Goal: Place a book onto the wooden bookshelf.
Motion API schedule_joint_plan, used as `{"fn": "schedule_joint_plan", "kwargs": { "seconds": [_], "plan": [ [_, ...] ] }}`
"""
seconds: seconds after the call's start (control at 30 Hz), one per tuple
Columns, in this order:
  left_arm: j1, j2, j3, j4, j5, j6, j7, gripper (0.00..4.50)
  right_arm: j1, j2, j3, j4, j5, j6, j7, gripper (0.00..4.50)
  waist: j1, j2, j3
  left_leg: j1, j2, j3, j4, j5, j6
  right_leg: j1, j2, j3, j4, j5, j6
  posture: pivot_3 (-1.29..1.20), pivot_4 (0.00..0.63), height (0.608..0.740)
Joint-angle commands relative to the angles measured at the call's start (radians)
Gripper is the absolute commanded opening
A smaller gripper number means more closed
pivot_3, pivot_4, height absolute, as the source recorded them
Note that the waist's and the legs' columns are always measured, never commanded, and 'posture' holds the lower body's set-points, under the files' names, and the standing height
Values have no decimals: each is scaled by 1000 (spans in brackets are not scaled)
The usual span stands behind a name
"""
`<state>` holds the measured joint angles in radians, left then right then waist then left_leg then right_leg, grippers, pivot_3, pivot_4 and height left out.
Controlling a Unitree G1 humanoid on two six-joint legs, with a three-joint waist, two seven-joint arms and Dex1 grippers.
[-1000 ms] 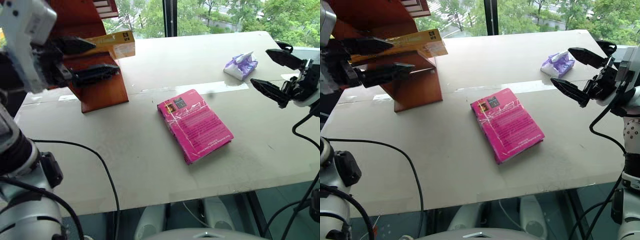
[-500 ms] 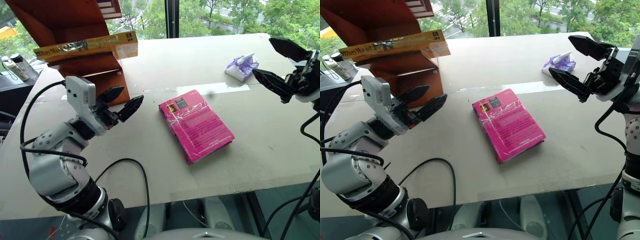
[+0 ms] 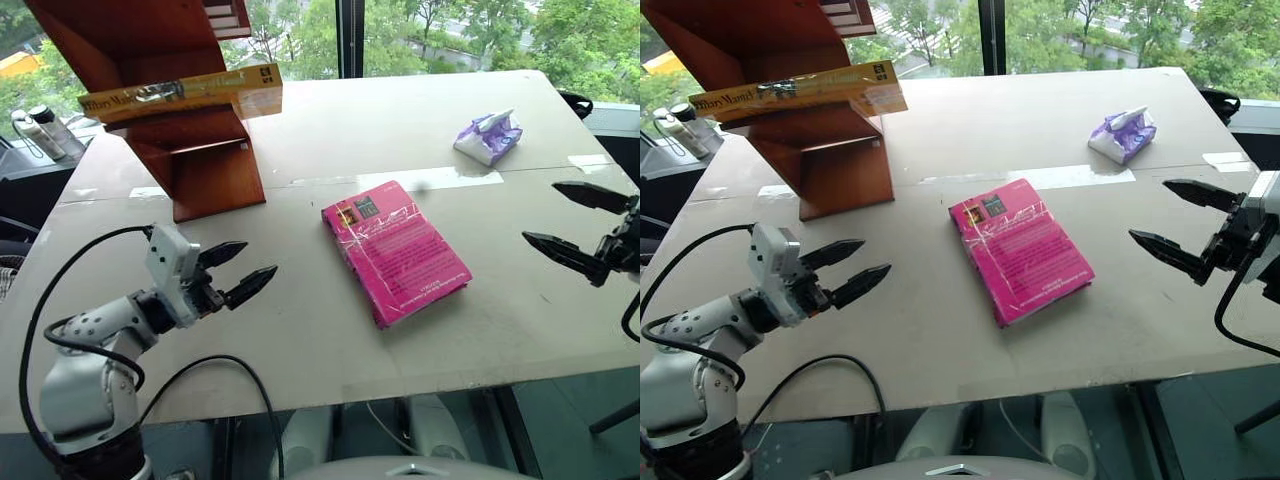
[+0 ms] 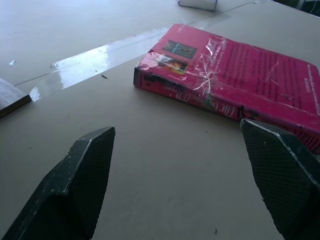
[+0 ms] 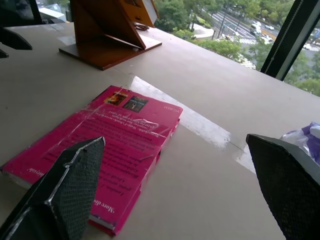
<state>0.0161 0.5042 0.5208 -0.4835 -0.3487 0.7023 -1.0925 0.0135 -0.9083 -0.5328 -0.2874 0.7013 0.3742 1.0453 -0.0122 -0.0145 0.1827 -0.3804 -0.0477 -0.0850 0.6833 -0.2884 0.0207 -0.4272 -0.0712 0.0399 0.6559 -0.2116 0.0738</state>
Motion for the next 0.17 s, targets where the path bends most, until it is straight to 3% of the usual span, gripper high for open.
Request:
{"fn": "schedule_joint_plan", "kwargs": {
  "seconds": [0.03, 0.17],
  "plan": [
    [51, 67, 14, 47, -48, -68, -29, 4153, 82, -30, -75, -3, -63, -34, 34, 4500, -2, 0, 0, 1, 0, 0, 0, 0, 0, 2, 0, 0, -1, 0, 0, 0, 150, 740],
    [67, 116, -33, 78, -67, -91, -8, 4153, 132, -15, -78, 28, -105, -69, 34, 4500, -2, 0, 0, 6, 2, 0, 0, 0, 0, 8, 1, -2, -5, 0, 0, 0, 150, 740]
  ]
}}
